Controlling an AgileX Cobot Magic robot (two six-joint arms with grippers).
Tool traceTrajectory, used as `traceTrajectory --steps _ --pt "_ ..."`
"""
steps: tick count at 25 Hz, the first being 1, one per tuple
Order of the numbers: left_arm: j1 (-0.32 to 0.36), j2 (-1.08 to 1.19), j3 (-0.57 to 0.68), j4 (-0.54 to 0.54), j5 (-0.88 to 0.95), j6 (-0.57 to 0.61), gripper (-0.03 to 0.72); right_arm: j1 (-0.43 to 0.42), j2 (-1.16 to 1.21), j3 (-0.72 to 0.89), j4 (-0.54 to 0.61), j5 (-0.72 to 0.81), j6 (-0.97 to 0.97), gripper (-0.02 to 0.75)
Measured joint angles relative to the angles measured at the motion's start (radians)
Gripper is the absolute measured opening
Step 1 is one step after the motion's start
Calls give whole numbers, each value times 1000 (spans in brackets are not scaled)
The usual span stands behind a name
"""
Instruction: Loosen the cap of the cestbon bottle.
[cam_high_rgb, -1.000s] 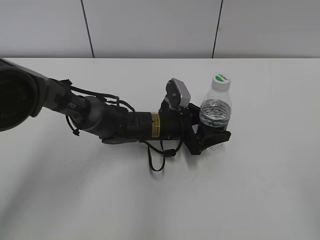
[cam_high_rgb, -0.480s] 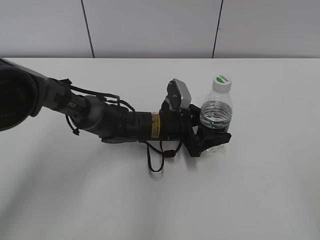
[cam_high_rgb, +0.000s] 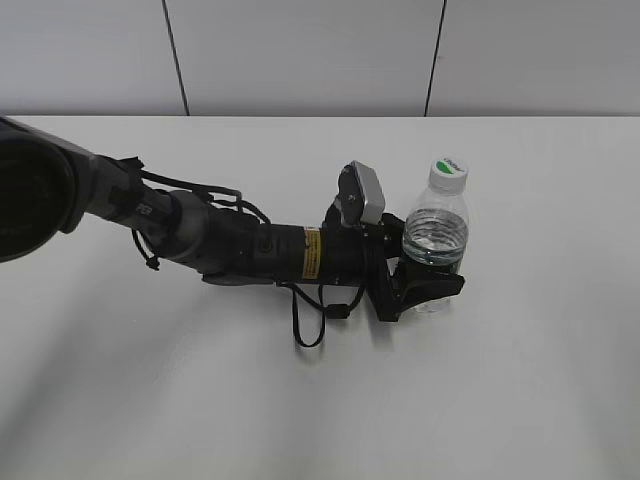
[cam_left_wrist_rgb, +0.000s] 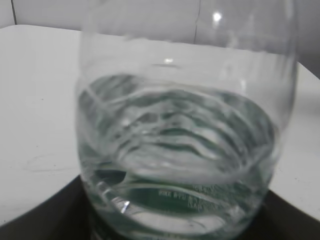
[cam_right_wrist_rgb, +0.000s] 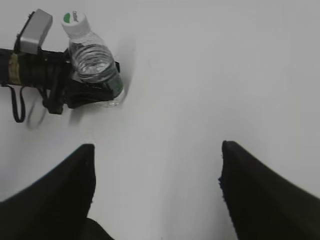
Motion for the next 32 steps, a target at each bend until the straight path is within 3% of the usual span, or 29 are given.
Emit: traceTrajectory --steps 8,16,22,32 --pt "0 0 0 5 0 0 509 38 418 -184 230 7 -88 590" --pt "-1 -1 0 9 -2 1 508 142 767 -409 251 87 -93 590" --pt "-1 -1 0 11 -3 1 508 151 938 -567 259 110 -106 590" --pt "-1 -1 0 13 -5 1 508 151 1000 -610 298 166 -169 590"
